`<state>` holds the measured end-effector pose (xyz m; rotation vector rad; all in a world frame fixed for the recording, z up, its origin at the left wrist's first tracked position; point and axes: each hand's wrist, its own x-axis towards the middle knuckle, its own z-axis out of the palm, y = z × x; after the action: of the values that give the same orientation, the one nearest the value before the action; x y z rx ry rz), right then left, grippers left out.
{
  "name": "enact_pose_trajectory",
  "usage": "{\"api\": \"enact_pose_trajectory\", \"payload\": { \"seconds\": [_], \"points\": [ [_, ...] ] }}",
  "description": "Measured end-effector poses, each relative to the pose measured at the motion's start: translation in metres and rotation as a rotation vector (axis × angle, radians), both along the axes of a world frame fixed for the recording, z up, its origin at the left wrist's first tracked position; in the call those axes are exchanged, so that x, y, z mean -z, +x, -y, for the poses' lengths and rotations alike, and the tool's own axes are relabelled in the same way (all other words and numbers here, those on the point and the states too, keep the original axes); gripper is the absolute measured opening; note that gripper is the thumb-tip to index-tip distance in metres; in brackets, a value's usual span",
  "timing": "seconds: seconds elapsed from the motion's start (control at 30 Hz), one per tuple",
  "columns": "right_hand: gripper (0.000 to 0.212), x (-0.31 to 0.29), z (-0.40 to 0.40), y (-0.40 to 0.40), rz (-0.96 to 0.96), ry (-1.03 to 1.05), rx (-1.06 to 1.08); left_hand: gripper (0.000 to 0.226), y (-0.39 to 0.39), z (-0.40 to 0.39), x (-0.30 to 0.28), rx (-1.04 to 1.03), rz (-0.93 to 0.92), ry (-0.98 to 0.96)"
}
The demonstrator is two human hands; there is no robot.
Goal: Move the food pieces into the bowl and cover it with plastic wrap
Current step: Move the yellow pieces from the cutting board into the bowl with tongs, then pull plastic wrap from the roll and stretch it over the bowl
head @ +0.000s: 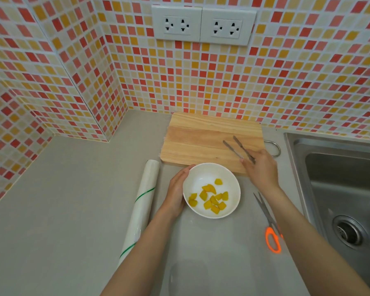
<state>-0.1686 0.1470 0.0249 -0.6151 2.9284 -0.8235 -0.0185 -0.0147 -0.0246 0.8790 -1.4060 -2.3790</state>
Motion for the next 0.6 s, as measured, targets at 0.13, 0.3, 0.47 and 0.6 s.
{"api": "enact_pose_trajectory", "payload": {
  "seconds": [0.13,0.3,0.47,0.6],
  "points": [
    [0.035,0.022,0.007,-0.017,0.053,0.032,0.075,0.033,0.000,0.000,-0.004,-0.004,0.018,0.036],
    [0.039,0.034,0.010,-0.020,-0.028,0.086,0.103,0.035,-0.001,0.003,-0.014,0.030,0.082,0.092],
    [0.064,0.010,0.017,-0.003,-0.050,0.134,0.136,0.031,0.002,0.031,-0.048,0.017,0.067,-0.159],
    [0.051,-0.024,0.046,0.075,-0.177,-0.345,-0.111,0.029,0.051,0.075,-0.069,-0.015,-0.037,-0.476]
  ]
}}
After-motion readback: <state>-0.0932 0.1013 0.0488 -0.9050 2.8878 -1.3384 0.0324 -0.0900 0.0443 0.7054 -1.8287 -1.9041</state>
